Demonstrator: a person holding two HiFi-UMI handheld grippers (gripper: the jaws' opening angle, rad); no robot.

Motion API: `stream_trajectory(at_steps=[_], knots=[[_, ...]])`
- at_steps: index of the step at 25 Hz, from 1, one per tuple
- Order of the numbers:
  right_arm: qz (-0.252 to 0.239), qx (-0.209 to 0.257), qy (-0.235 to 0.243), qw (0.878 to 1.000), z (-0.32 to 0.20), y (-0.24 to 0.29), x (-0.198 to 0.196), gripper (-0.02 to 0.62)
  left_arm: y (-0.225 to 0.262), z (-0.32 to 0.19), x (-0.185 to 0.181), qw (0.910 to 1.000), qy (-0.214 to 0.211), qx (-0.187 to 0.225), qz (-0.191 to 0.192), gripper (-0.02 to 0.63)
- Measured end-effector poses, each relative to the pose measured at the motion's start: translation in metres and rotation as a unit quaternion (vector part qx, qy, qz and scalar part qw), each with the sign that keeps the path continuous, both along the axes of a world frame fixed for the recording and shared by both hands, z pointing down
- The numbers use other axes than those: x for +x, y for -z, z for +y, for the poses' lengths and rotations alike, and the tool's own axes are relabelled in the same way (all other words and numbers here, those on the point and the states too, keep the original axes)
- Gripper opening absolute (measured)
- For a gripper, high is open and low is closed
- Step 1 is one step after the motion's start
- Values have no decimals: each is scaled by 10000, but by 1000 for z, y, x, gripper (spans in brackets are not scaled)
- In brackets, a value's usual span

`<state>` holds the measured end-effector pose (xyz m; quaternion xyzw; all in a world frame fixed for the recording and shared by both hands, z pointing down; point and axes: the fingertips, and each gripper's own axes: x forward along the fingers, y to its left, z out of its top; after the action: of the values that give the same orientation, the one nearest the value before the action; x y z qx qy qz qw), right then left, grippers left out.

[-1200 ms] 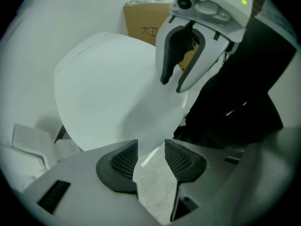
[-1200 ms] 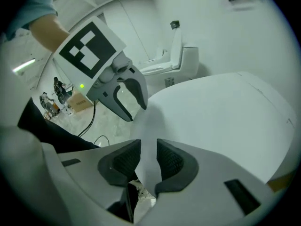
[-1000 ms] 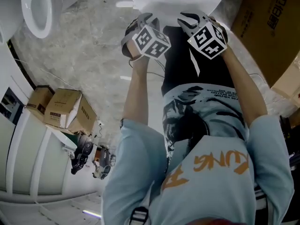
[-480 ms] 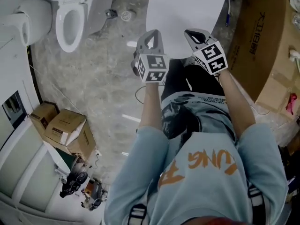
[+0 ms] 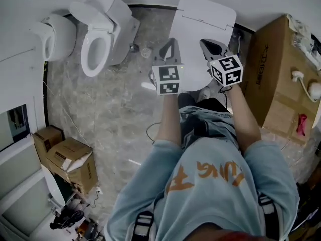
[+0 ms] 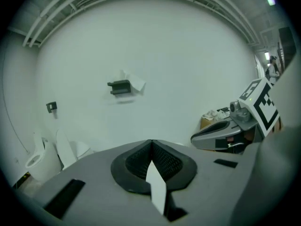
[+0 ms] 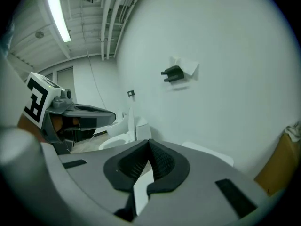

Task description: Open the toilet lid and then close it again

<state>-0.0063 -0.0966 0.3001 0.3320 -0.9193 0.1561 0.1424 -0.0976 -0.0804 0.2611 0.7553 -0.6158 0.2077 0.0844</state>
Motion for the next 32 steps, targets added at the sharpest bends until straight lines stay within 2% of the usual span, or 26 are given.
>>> stream_trajectory(at_steps=[3, 8, 14, 17, 19, 24, 28, 32], knots=[[-190, 448, -185, 9986, -20, 58, 1, 12, 49, -11, -3, 9989, 99, 455, 93, 26], [-689, 844, -549, 9925, -40, 135, -1, 12, 112, -24, -6, 9942, 211, 1043, 179, 26], [-874, 1376, -768, 9836, -65, 210, -24, 12, 185, -49, -21, 9857, 131, 1664, 224, 26], [-762, 1612, -997, 9789, -73, 229, -26, 12, 208, -60, -26, 9823, -32, 1856, 270, 26], [-727, 1706, -1118, 9763, -78, 237, -27, 12, 217, -65, -36, 9803, 1, 1938, 381, 26], [-653, 1952, -1165, 9716, -91, 254, -31, 12, 231, -84, -53, 9770, 110, 2115, 258, 26], [-577, 2037, -1210, 9698, -100, 260, -32, 12, 237, -95, -61, 9749, 224, 2190, 345, 26], [-508, 2110, -1291, 9676, -108, 264, -30, 12, 241, -101, -61, 9728, 138, 2267, 467, 26]])
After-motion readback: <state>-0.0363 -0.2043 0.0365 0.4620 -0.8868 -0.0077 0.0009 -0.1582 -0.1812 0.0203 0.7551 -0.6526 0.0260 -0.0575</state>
